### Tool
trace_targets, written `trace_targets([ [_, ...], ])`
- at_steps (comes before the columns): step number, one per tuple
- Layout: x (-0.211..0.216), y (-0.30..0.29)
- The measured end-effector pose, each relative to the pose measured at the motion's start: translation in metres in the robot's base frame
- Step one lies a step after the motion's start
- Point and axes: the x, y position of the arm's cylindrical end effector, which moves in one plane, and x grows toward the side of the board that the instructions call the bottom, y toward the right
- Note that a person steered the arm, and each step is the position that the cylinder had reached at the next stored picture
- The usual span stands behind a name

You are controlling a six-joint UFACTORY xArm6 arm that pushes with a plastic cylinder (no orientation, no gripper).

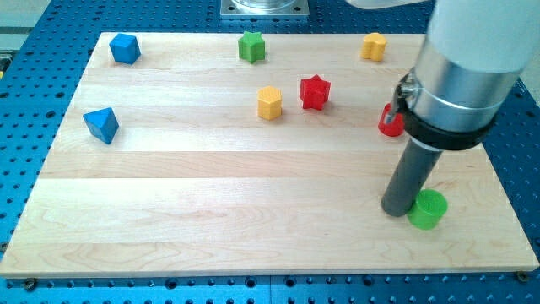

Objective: Move the red star to the bottom left side

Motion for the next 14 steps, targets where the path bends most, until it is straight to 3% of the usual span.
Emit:
trace_targets([
  [2,-0.007,0.036],
  [3,-0.072,-0.031],
  [5,-0.198,-0.028],
  [6,-0.207,-0.077],
  [7,-0.206,-0.115],
  [8,-0.158,-0.181],
  [9,-0.118,-0.178],
  [10,-0.118,-0.139],
  [12,-0.075,-0.168],
  [14,-0.048,-0.316],
])
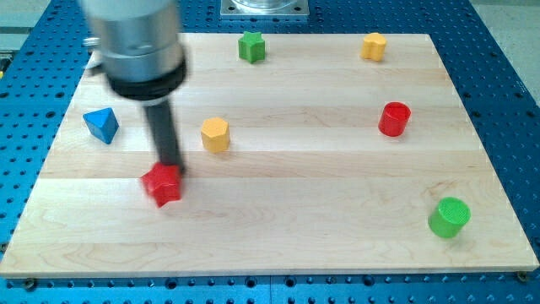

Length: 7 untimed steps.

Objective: Move the red star to the bottom left side

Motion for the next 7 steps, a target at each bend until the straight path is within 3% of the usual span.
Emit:
trace_targets([
  [1,0.013,0.047],
  [3,0.048,0.047],
  [4,0.049,-0.049],
  [5,0.027,-0.037],
  [6,0.021,-0.089],
  [7,0.029,-0.099],
])
